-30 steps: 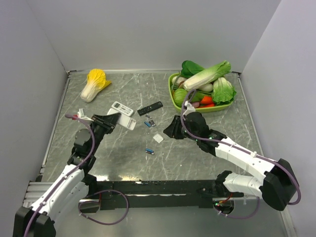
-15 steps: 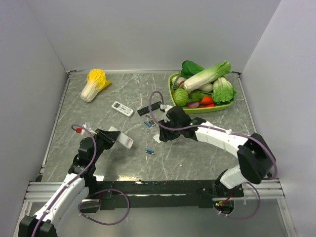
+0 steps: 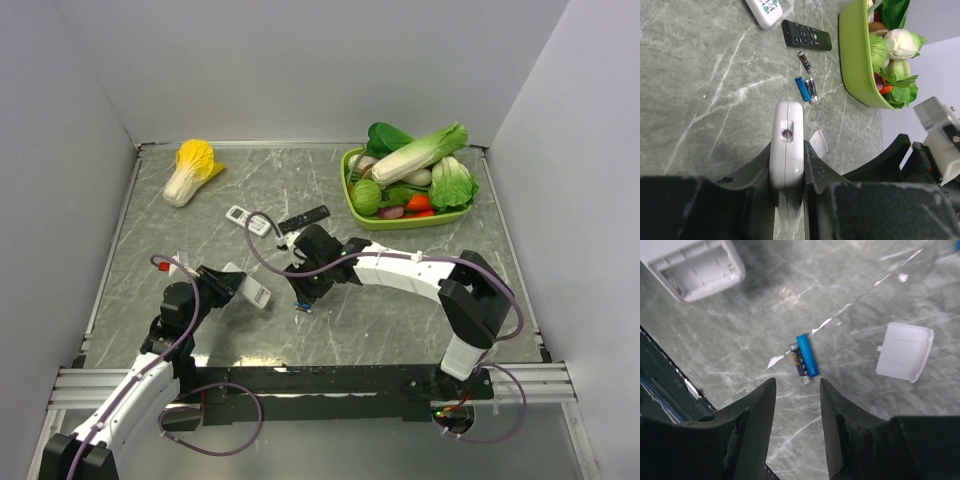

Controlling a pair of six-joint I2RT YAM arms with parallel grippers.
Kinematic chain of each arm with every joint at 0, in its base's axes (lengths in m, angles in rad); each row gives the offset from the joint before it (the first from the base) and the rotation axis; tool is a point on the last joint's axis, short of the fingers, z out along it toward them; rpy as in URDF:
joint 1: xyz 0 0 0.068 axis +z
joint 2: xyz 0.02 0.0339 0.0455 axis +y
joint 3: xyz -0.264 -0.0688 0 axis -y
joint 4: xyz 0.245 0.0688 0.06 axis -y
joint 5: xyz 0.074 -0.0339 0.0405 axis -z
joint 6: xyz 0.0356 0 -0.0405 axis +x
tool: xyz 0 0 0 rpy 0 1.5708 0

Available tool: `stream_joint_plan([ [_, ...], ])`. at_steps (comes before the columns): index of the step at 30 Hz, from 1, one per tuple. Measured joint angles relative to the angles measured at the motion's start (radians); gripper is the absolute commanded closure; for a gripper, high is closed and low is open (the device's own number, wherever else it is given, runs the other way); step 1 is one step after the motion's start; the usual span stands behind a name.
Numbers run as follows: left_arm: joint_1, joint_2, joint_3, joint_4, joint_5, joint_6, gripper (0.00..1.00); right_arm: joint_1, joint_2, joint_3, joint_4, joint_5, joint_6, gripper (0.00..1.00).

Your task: Load the batteries into the remote control

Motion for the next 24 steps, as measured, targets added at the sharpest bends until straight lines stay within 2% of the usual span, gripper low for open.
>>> stream_joint_plan([
  [13, 0.0, 0.0, 0.0, 0.015, 0.007, 0.0, 0.99, 0.108, 0.096, 0.07, -0.095, 0.064, -0.065, 0.56],
  [24, 0.0, 0.0, 0.0, 0.015, 0.01, 0.0, 0.99, 0.127, 0.166, 0.101, -0.117, 0.149, -0.084, 0.6],
])
